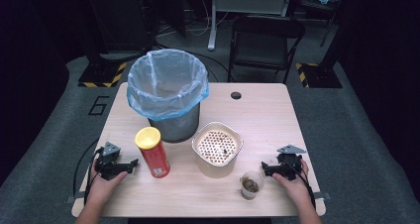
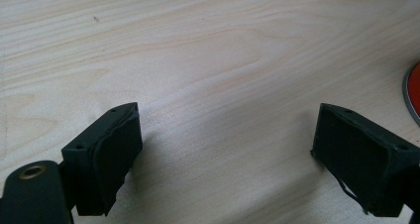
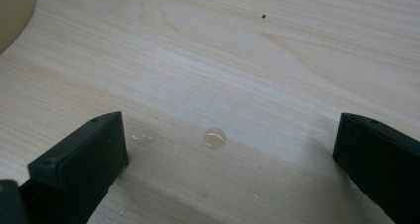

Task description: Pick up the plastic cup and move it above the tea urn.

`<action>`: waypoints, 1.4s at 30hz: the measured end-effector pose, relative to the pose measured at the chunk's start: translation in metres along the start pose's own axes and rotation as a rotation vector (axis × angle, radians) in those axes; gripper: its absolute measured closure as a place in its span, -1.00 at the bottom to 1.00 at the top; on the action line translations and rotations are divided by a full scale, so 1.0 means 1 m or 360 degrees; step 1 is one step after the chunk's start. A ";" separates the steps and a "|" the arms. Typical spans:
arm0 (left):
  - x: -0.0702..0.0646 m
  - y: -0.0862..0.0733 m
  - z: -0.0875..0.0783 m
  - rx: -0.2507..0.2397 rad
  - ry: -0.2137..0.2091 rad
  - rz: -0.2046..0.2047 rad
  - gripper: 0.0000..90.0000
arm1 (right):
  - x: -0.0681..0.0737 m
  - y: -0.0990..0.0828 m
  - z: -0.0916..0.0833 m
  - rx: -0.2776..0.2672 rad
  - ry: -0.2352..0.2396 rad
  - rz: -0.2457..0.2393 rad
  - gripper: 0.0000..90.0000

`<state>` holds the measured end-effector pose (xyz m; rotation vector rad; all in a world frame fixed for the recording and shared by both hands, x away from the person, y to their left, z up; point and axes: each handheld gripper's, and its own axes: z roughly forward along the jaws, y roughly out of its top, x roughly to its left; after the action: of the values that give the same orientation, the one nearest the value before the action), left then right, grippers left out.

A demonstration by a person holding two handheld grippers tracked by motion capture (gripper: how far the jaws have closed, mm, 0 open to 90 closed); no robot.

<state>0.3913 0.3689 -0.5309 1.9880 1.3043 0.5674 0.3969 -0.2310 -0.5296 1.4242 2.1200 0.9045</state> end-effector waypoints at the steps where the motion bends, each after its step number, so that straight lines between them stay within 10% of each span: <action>1: 0.000 0.000 0.000 0.0001 0.0000 0.0001 -0.75 | 0.000 0.000 0.000 0.0000 0.0000 0.0000 -1.00; 17: -0.002 -0.002 -0.002 -0.0001 -0.0020 0.0011 -0.75 | 0.000 -0.001 -0.002 -0.0002 0.0004 -0.0016 -0.95; 31: -0.002 -0.002 -0.002 -0.0005 -0.0013 0.0013 -0.74 | 0.000 0.006 -0.012 0.0011 0.0007 -0.0022 -0.12; 42: -0.003 -0.002 -0.002 -0.0001 -0.0011 0.0003 -0.74 | 0.020 0.055 -0.047 -0.0082 0.0205 -0.0095 0.22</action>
<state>0.3875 0.3677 -0.5310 1.9893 1.2982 0.5615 0.3935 -0.2114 -0.4568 1.3022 2.2028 1.0453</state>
